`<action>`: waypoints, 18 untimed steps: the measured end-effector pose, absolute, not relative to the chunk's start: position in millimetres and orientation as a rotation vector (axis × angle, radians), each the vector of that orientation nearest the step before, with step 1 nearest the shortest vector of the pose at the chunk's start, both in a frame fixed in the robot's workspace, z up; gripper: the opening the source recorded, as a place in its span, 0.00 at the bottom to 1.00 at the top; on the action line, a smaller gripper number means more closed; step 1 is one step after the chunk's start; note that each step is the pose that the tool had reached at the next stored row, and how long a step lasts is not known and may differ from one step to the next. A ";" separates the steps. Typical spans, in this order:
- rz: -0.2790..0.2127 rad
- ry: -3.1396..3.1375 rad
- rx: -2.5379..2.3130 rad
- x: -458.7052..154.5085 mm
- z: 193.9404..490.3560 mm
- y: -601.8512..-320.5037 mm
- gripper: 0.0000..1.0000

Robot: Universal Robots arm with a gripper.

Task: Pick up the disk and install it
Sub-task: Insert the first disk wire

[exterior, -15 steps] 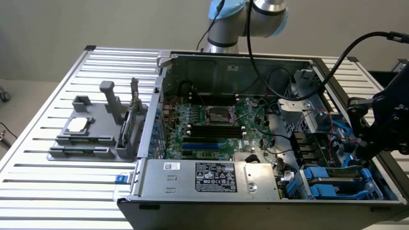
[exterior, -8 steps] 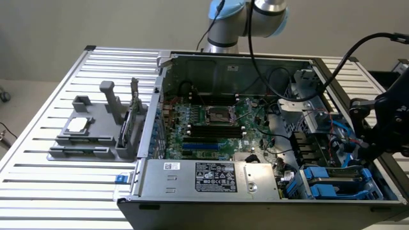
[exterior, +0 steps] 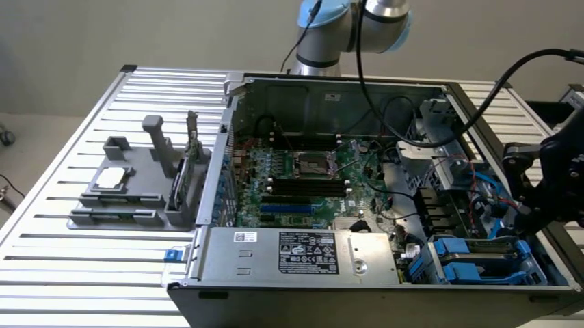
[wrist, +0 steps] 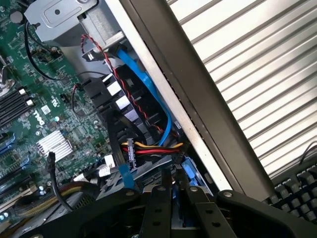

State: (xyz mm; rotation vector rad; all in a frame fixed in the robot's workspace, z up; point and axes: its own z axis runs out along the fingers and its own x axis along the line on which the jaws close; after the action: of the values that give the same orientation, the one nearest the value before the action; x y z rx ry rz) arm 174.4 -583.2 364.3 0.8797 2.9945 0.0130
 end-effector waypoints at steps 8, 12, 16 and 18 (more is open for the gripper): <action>0.032 2.976 0.950 174.9 364.2 -583.5 0.18; 0.033 2.967 0.978 175.8 364.3 -583.6 0.18; 0.033 2.959 1.003 177.0 364.3 -583.7 0.20; 0.033 2.955 1.015 177.6 364.3 -583.8 0.27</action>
State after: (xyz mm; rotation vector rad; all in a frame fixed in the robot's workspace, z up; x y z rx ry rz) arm 177.6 -583.8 364.3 1.0147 2.9548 0.0326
